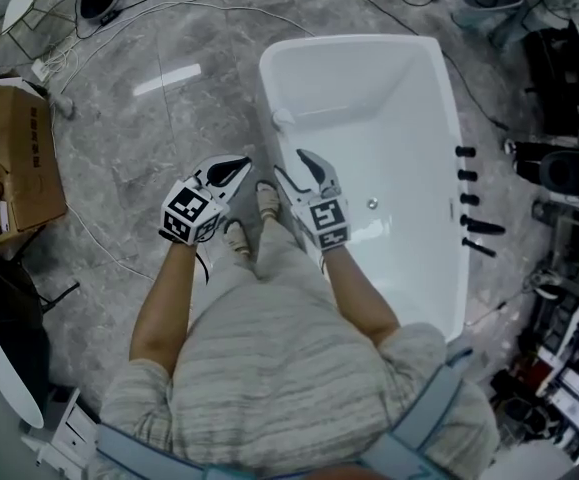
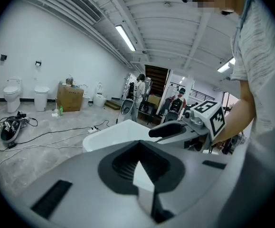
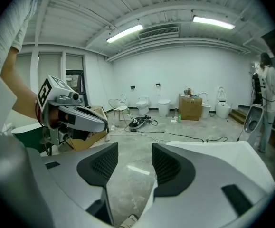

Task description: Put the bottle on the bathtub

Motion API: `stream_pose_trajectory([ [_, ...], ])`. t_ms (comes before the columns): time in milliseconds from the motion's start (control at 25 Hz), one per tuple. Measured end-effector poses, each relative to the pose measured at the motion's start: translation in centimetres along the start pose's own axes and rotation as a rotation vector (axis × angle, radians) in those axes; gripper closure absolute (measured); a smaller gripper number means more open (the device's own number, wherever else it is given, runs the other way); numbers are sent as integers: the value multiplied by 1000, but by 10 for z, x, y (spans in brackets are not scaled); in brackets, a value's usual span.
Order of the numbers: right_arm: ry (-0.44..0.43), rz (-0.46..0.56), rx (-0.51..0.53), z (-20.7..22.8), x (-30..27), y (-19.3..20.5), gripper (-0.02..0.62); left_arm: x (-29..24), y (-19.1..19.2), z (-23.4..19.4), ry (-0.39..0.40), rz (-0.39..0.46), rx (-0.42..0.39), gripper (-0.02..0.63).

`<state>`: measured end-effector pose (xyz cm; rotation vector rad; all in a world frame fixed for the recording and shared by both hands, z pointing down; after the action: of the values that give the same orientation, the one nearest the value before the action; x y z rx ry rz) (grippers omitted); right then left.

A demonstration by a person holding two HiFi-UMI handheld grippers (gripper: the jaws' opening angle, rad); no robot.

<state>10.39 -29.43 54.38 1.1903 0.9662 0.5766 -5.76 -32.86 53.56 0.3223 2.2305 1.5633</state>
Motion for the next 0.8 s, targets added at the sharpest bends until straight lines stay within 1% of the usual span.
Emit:
stream_pose_trajectory([
  [240, -48, 80, -15, -14, 7, -30, 377, 8, -17, 12, 6, 23, -15, 603],
  [400, -94, 90, -3, -19, 14, -45, 379, 9, -30, 21, 12, 49, -31, 603],
  [560, -123, 107, -5, -25, 19, -54, 387, 14, -38, 25, 12, 66, -42, 603],
  [600, -125, 109, -5, -27, 22, -55, 420, 16, -39, 26, 12, 68, -43, 603],
  [680, -128, 110, -3, -30, 27, -58, 444, 21, -39, 31, 13, 70, -41, 603],
  [760, -128, 111, 4, -33, 33, -60, 488, 25, -38, 35, 14, 71, -37, 603],
  [800, -127, 113, 9, -34, 35, -61, 522, 27, -37, 37, 14, 72, -37, 603],
])
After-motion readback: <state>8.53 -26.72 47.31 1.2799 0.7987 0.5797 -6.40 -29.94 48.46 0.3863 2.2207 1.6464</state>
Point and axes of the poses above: the fingertips, and each gripper's own axes: x backward along the fingers, z to its right, y out of its underside, the point moved 7 cm from there along x, backward along the fingers, and after that the axes turned 13 degrees about z, right-handed, at the moved point
